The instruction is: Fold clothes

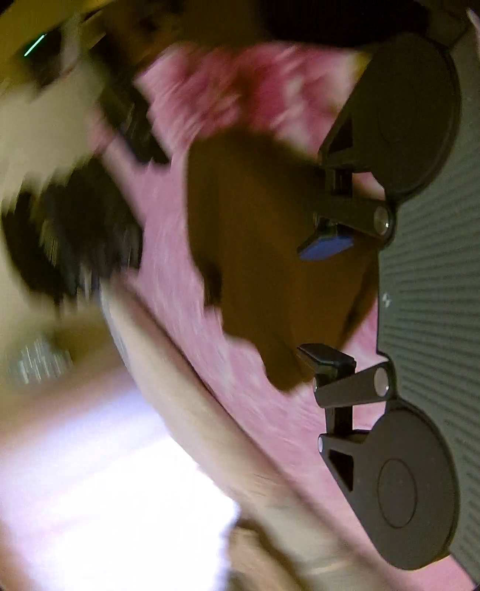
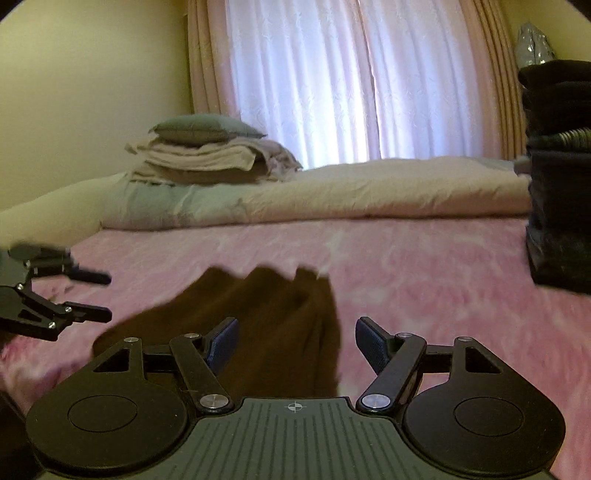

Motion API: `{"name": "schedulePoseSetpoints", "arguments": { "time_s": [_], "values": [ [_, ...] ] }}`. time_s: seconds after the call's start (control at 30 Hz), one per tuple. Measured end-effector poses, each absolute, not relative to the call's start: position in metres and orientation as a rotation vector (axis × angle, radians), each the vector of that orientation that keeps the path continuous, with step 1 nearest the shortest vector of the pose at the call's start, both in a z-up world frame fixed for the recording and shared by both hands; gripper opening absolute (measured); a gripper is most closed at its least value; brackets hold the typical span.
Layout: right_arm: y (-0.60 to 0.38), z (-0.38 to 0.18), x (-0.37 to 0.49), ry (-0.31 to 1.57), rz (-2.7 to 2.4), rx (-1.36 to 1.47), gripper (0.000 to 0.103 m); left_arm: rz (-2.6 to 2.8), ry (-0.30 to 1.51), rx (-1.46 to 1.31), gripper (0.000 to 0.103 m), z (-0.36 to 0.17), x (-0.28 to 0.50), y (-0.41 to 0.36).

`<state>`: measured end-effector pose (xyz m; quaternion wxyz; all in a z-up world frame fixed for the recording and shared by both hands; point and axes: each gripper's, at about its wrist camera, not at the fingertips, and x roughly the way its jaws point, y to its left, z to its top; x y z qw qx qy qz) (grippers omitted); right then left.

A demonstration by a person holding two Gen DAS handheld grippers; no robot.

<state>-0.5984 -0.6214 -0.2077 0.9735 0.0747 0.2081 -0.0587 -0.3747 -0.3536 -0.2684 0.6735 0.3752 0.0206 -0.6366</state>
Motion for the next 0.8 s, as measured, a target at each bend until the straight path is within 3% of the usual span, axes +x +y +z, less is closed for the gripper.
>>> {"name": "schedulePoseSetpoints", "arguments": {
  "time_s": [0.23,0.3,0.53,0.63,0.67,0.7,0.8],
  "values": [
    [-0.542,-0.245,-0.606,0.535,-0.142,-0.278,0.073,-1.352,-0.26,1.392,0.048,-0.338,-0.424,-0.363],
    [-0.531,-0.255,-0.6,0.553,-0.125,-0.445,0.073,-1.327,-0.297,1.431,0.043,-0.347,-0.426,-0.365],
    [-0.496,-0.291,-0.577,0.599,-0.044,-1.017,0.073,-1.343,-0.196,1.365,0.03,-0.339,-0.416,-0.377],
    [-0.502,-0.297,-0.569,0.621,0.016,-1.126,0.072,-1.388,-0.141,1.299,0.027,-0.324,-0.42,-0.375],
    [-0.506,-0.296,-0.567,0.628,0.024,-1.141,0.056,-1.404,-0.124,1.276,0.026,-0.319,-0.422,-0.374],
    [-0.511,-0.296,-0.566,0.635,0.032,-1.155,0.017,-1.419,-0.107,1.253,0.024,-0.314,-0.424,-0.373],
    [-0.525,-0.294,-0.561,0.657,0.056,-1.199,0.018,-1.464,-0.055,1.182,0.023,-0.297,-0.431,-0.37]
  ]
}}
